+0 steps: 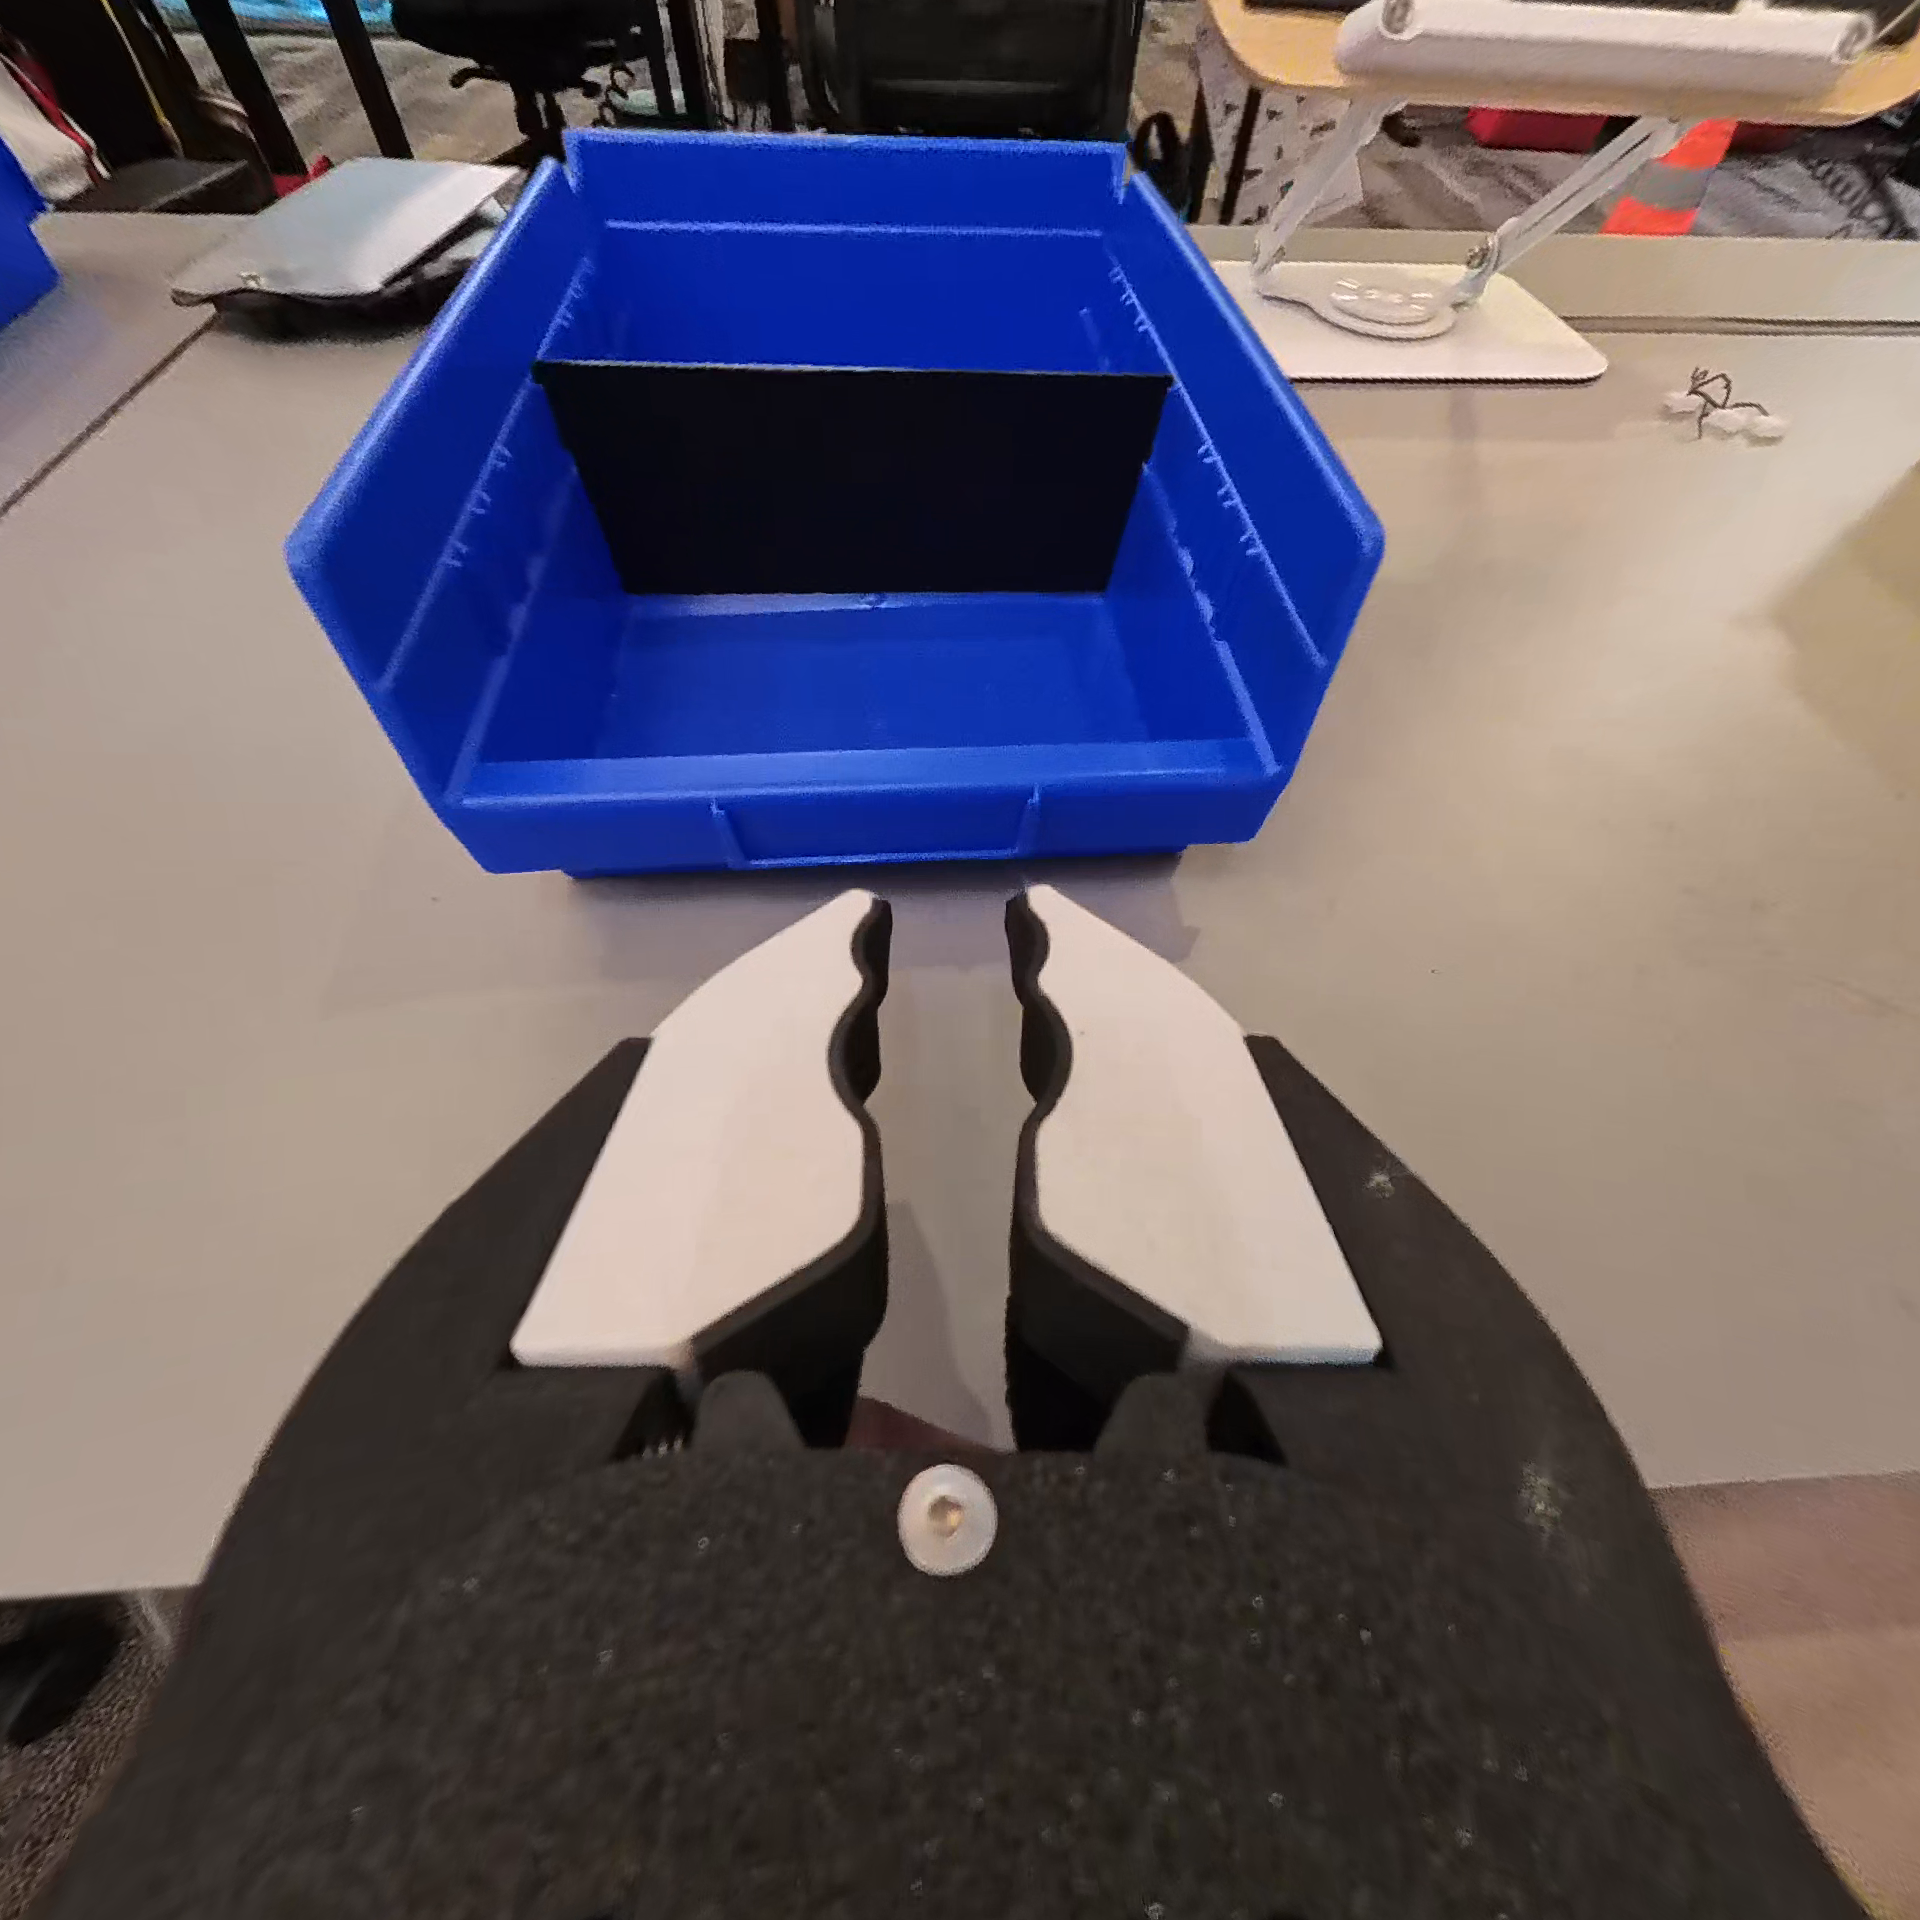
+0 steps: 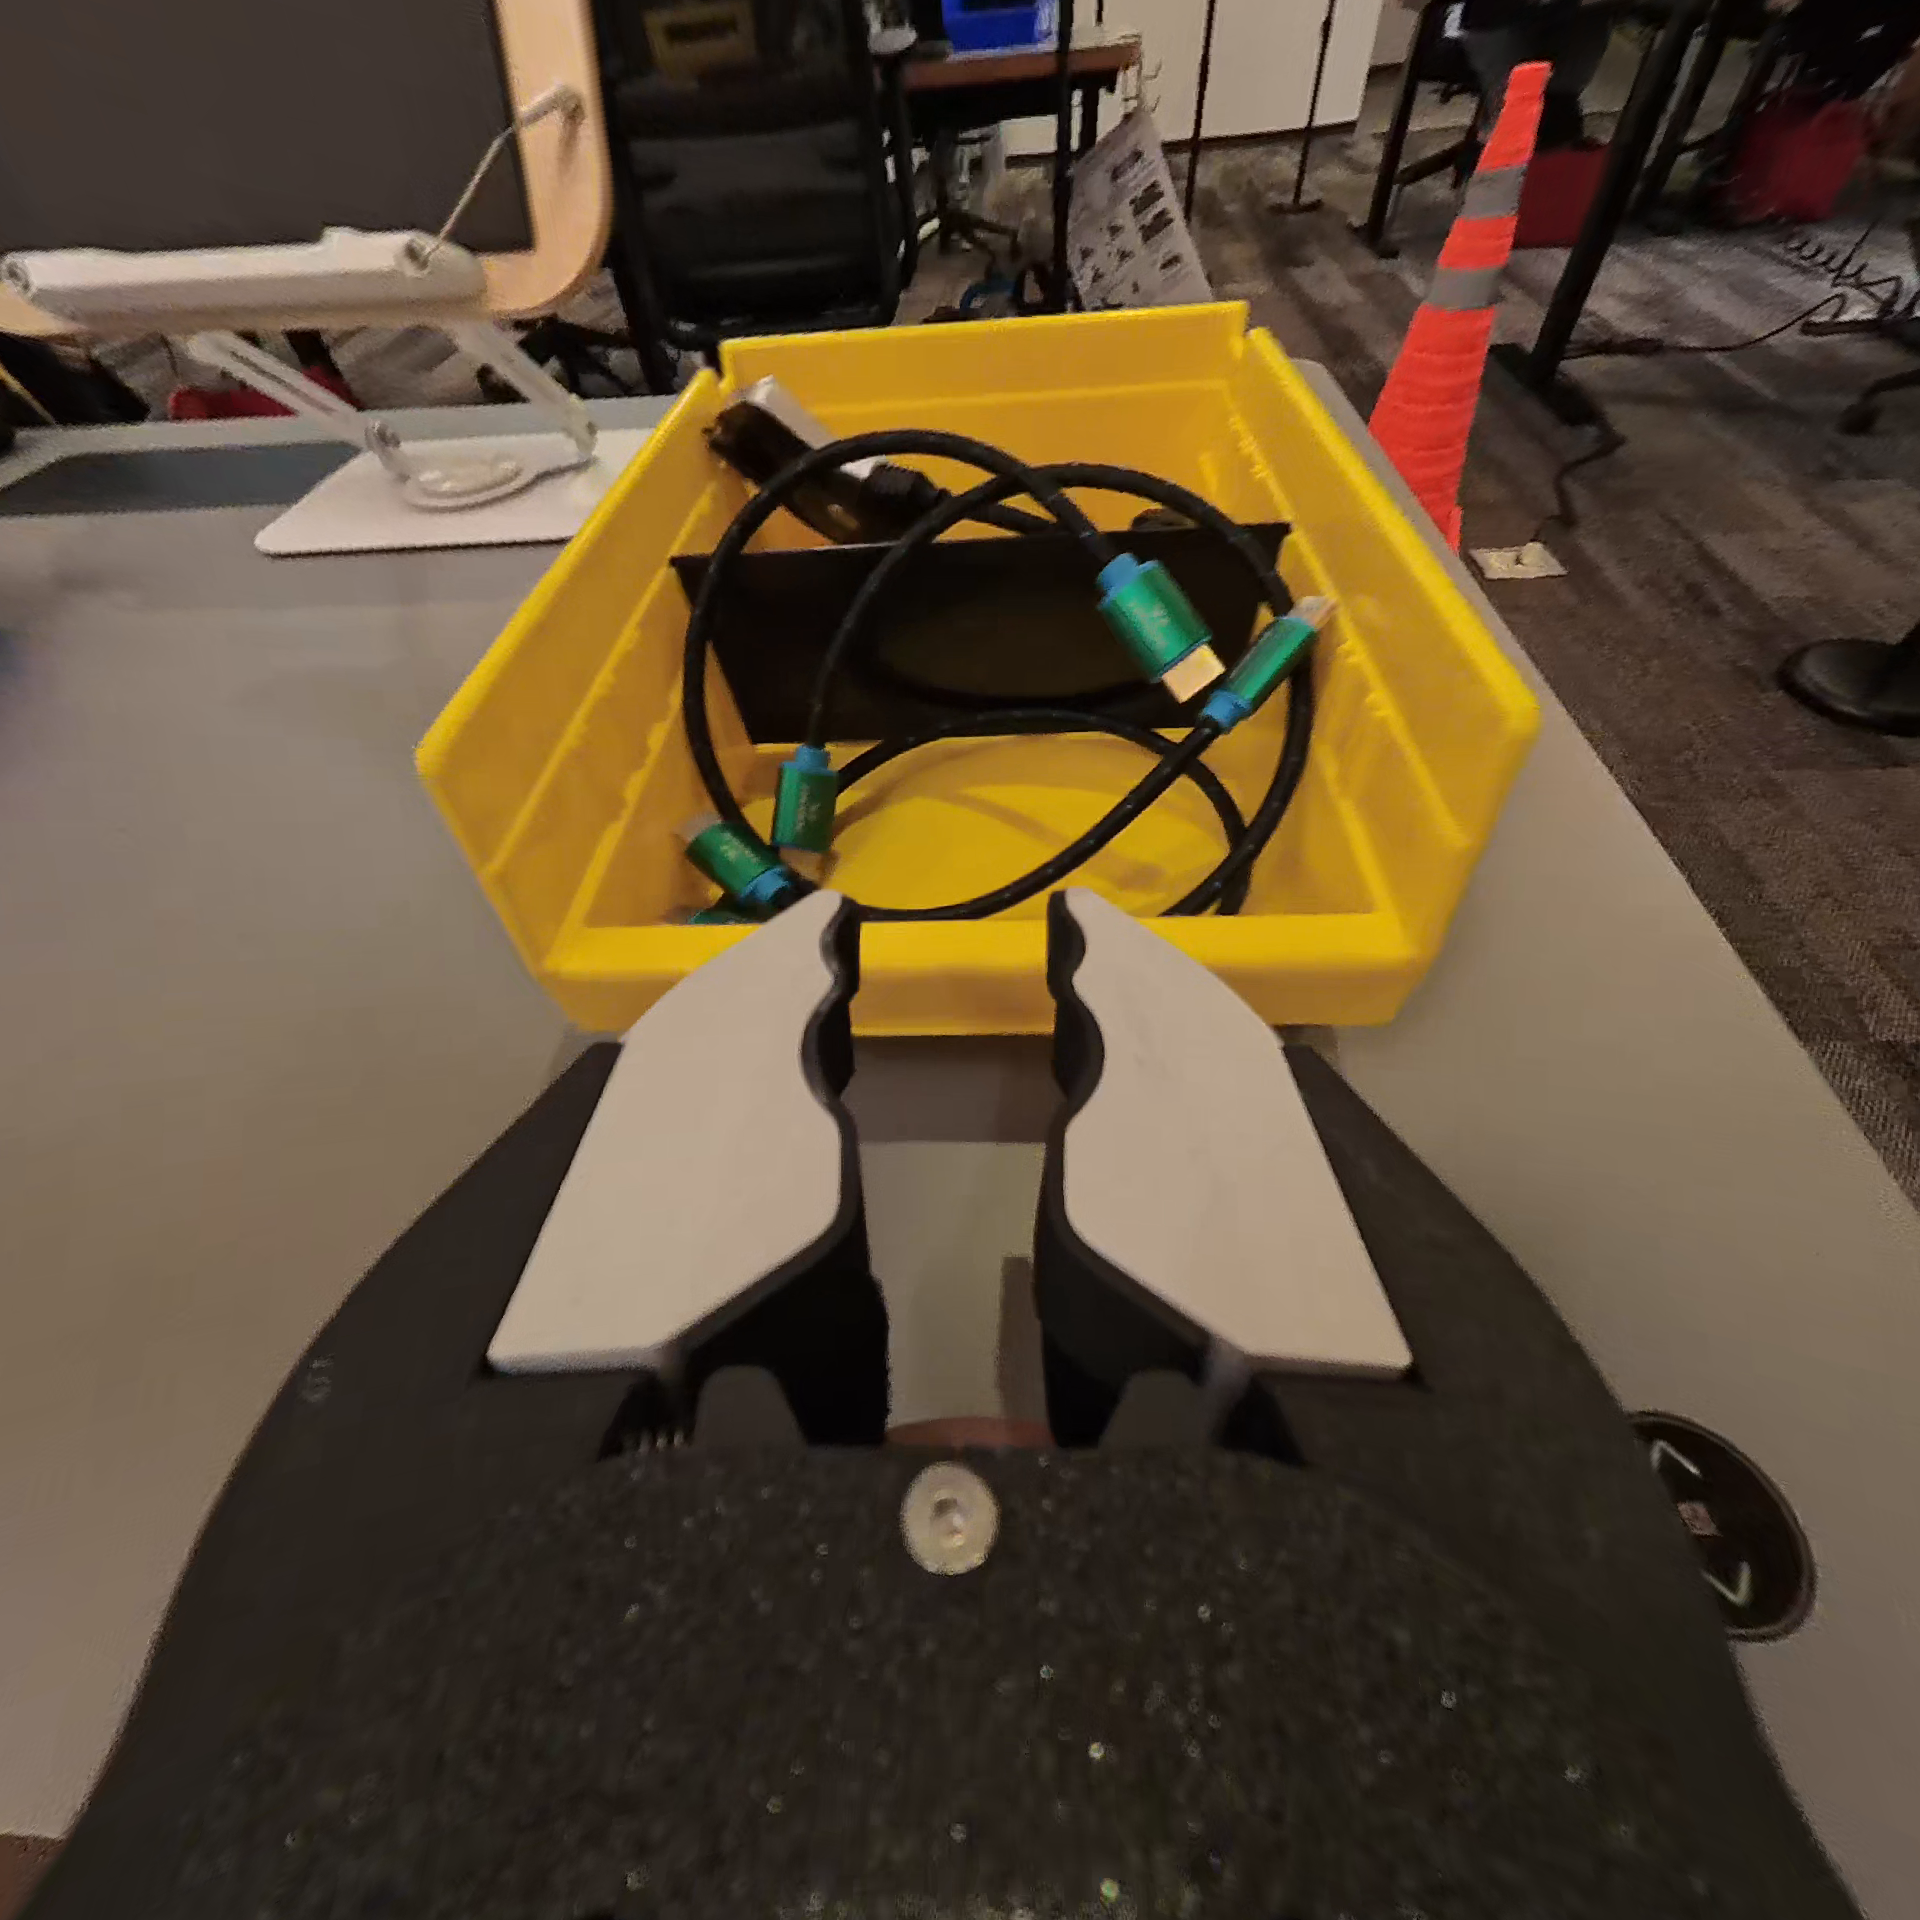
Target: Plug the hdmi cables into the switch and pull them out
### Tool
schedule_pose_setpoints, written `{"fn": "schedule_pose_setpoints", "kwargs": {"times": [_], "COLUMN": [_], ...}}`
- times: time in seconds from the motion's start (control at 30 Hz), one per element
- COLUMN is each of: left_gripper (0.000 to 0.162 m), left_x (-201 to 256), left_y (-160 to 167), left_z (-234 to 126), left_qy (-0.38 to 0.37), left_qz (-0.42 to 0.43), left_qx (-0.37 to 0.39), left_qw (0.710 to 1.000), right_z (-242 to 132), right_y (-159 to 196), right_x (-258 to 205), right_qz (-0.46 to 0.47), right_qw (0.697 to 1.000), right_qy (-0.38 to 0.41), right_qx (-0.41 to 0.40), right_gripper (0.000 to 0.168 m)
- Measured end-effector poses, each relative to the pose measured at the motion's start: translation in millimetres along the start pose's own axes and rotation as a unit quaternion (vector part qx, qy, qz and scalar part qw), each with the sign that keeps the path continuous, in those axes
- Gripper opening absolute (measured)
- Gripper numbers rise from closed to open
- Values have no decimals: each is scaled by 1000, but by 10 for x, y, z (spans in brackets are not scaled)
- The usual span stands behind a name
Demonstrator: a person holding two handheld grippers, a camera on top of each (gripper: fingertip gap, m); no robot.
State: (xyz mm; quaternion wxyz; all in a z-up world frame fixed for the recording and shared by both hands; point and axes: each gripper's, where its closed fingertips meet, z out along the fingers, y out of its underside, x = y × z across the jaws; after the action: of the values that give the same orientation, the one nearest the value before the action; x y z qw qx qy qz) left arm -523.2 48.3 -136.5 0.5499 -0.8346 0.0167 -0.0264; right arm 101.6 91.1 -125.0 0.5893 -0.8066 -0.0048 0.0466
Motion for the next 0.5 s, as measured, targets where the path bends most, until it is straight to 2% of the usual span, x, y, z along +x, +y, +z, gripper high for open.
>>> {"fn": "schedule_pose_setpoints", "kwargs": {"times": [0.33,0.5], "left_gripper": [22,22], "left_x": [-86,-105], "left_y": [69,130], "left_z": [0,2], "left_qy": [46,18], "left_qz": [-122,-77], "left_qx": [-10,-26], "left_qw": [991,997], "right_z": [81,113], "right_y": [37,48], "right_x": [-107,-70], "right_qz": [-70,-70], "right_qw": [997,997], "right_qy": [12,16], "right_qx": [-18,-20], "right_gripper": [32,32]}}
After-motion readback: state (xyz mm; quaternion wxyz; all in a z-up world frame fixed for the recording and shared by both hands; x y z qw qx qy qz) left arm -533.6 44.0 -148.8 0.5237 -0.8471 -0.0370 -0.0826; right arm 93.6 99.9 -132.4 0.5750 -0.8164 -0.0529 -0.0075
